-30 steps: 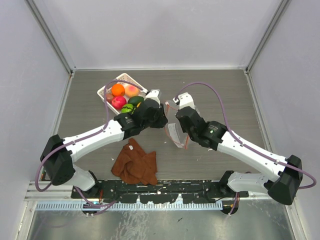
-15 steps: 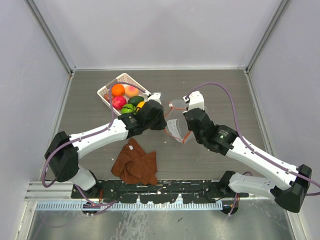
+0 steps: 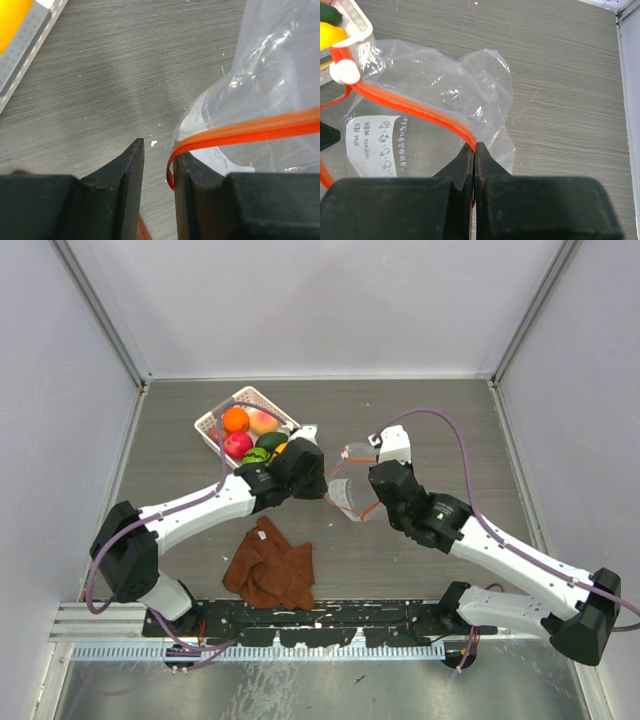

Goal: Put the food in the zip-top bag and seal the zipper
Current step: Open the zipper of the food storage bag.

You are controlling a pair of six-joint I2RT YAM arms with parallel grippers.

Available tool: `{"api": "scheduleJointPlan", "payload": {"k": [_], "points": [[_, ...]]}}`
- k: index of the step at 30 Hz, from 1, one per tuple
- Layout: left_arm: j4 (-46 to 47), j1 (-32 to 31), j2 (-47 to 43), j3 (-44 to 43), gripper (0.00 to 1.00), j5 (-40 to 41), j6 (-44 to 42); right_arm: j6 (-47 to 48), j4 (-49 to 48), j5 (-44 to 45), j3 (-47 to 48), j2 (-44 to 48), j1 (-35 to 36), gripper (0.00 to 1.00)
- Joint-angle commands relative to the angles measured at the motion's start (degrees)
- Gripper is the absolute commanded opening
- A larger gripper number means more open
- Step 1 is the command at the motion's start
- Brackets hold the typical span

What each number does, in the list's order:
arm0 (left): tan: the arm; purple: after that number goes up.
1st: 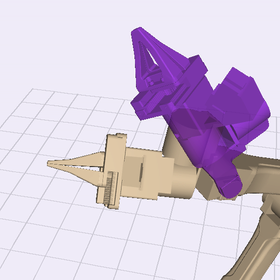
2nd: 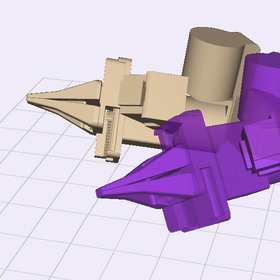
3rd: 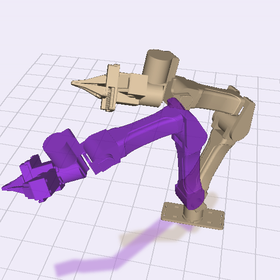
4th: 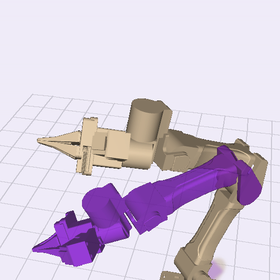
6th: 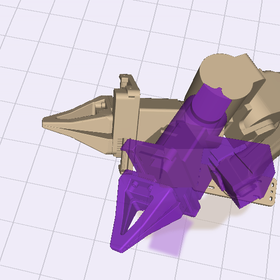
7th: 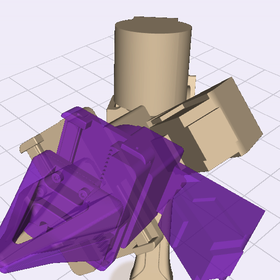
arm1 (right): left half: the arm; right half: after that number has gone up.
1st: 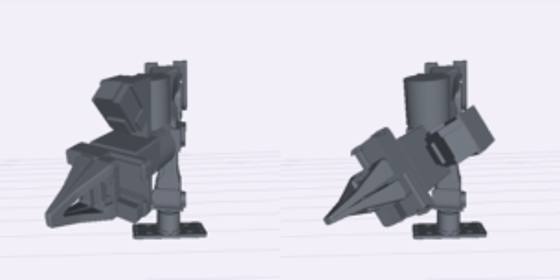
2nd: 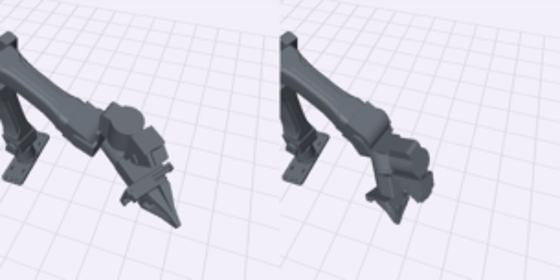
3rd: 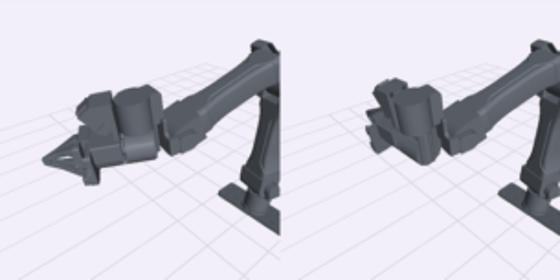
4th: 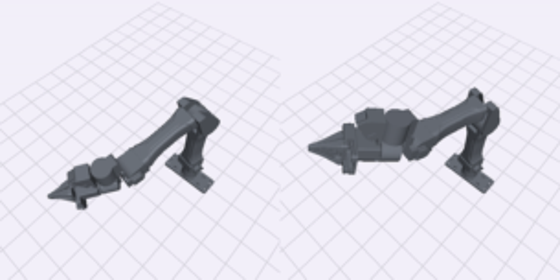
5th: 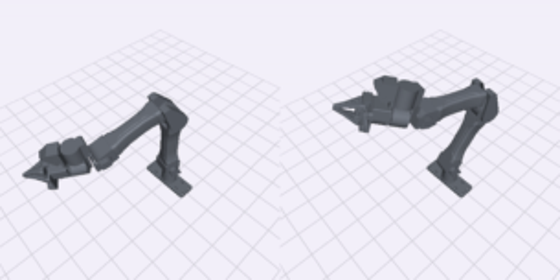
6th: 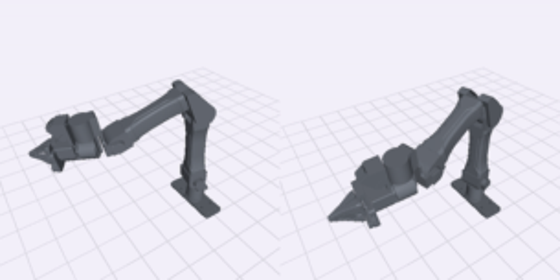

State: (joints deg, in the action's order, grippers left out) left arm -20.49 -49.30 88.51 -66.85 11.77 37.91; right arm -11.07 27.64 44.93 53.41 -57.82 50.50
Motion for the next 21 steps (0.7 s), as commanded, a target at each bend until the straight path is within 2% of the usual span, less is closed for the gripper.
{"api": "scheduleJointPlan", "payload": {"k": [1, 6, 12, 18, 21], "points": [[-3.01, 1.29, -1.73, -3.43, 0.35, 1.08, -2.9, 0.86, -4.7, 1.49, 0.9, -2.75, -0.1, 0.0], [-9.7, 3.42, -5.74, -5.89, 0.56, 2.1, -6.18, 1.0, -5.23, 1.83, 2.26, -6.58, -0.14, 0.0], [-17.28, 8.38, -8.82, -7.28, 0.74, 6.14, -9.27, 0.6, -6.41, 2.31, 2.47, -9.48, -0.14, 0.0], [-18.27, 14.6, -8.45, -8.1, 0.85, 5.66, -10.44, 0.02, -6.53, 3.53, 3.59, -11.24, -0.13, 0.0], [-18.35, 16.87, -6.01, -9.44, 0.87, 6.28, -10.75, -0.46, -6.52, 3.64, 3.69, -11.46, -0.12, 0.0]]}}
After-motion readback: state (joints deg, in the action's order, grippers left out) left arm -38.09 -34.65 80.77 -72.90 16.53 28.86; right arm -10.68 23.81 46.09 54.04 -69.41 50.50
